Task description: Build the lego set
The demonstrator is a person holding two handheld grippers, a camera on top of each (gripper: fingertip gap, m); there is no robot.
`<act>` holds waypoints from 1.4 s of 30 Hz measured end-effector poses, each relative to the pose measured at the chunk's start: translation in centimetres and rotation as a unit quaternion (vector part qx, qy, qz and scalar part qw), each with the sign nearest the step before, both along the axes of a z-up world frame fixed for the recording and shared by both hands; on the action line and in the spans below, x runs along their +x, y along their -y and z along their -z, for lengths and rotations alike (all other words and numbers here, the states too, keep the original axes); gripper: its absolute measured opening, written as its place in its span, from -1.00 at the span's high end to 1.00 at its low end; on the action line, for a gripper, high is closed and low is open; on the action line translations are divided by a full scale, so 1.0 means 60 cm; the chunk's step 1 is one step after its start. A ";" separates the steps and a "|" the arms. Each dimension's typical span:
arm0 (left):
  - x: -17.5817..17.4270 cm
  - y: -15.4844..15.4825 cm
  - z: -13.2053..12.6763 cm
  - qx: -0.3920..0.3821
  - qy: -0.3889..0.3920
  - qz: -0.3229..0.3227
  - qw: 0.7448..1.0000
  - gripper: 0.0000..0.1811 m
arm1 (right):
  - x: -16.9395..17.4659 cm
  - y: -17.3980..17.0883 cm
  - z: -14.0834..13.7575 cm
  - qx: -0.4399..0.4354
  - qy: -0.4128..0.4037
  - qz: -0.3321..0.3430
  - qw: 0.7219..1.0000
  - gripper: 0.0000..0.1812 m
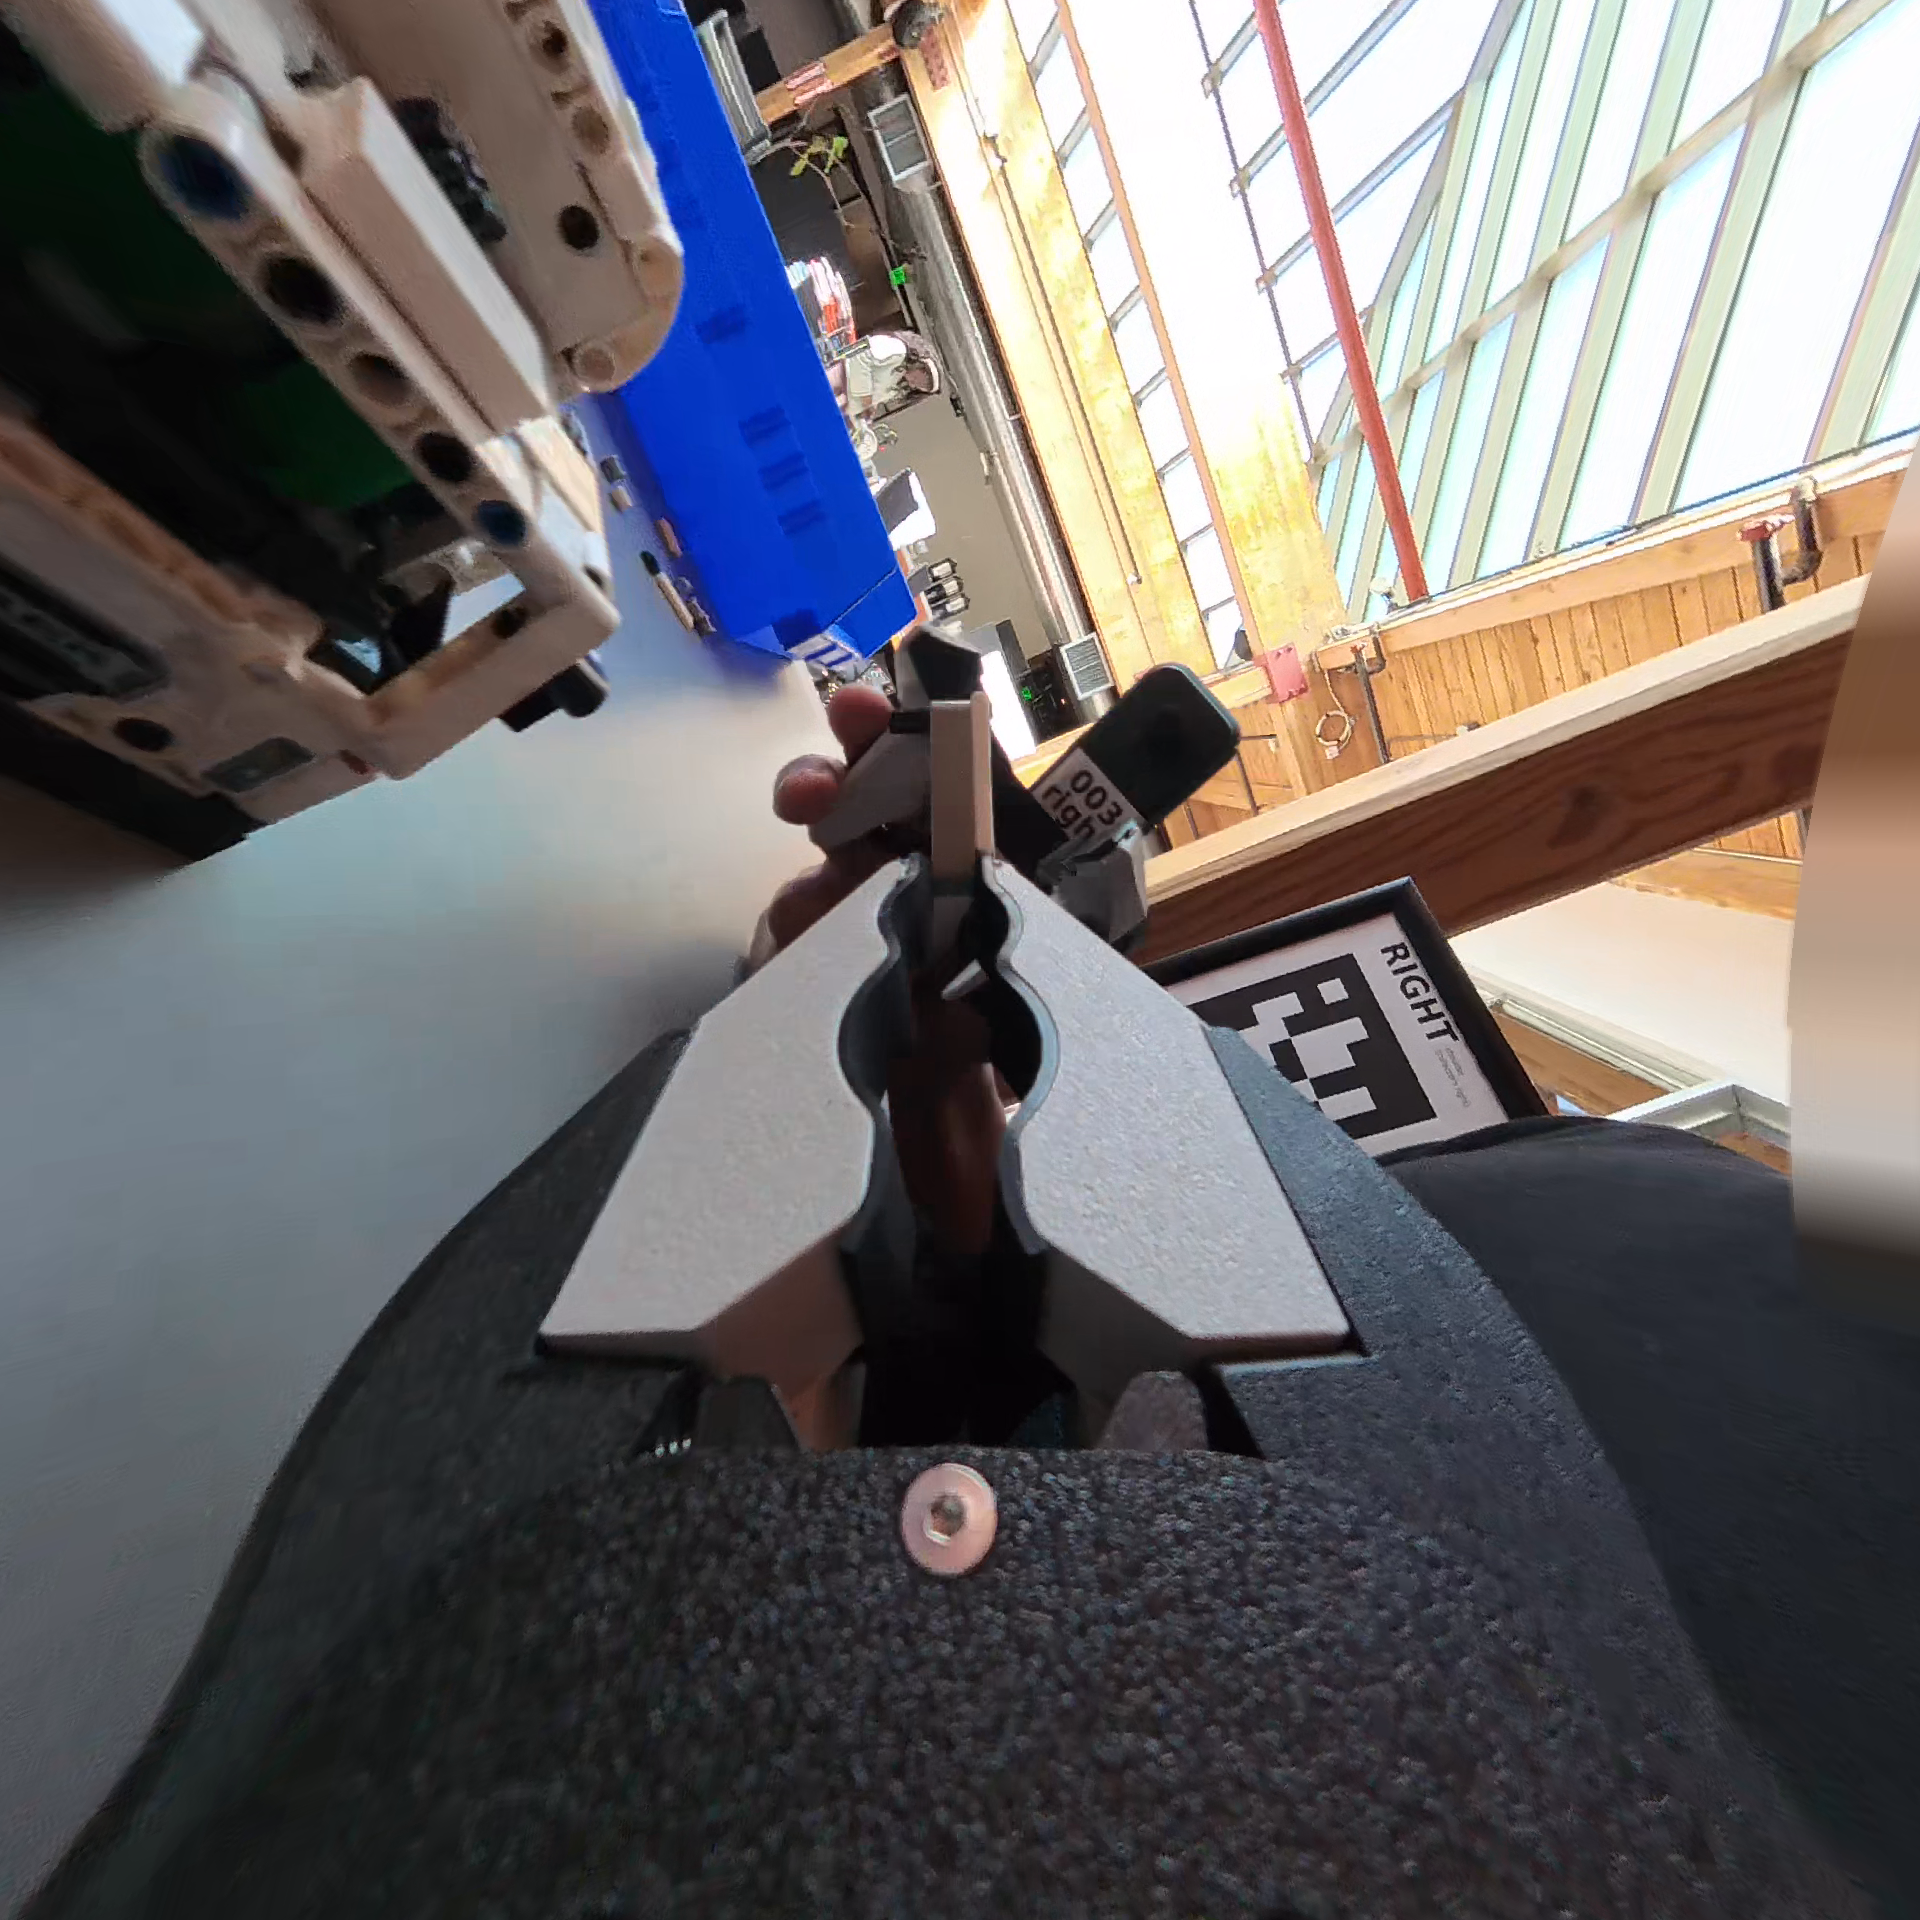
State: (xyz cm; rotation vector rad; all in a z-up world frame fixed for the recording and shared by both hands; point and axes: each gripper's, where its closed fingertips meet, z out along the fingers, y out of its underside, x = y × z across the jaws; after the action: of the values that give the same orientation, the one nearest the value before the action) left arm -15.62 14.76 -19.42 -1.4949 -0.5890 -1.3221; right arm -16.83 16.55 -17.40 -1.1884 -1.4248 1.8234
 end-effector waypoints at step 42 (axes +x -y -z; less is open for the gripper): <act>0.030 0.011 -0.022 0.004 -0.010 0.050 0.999 0.94 | 0.025 -0.051 -0.038 0.010 -0.076 0.068 0.995 0.63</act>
State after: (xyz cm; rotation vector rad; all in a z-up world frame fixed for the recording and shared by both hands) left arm -13.82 14.12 -18.10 -1.5461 -0.5007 -1.3841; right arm -15.36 19.63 -15.11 -1.0848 -1.2441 1.7606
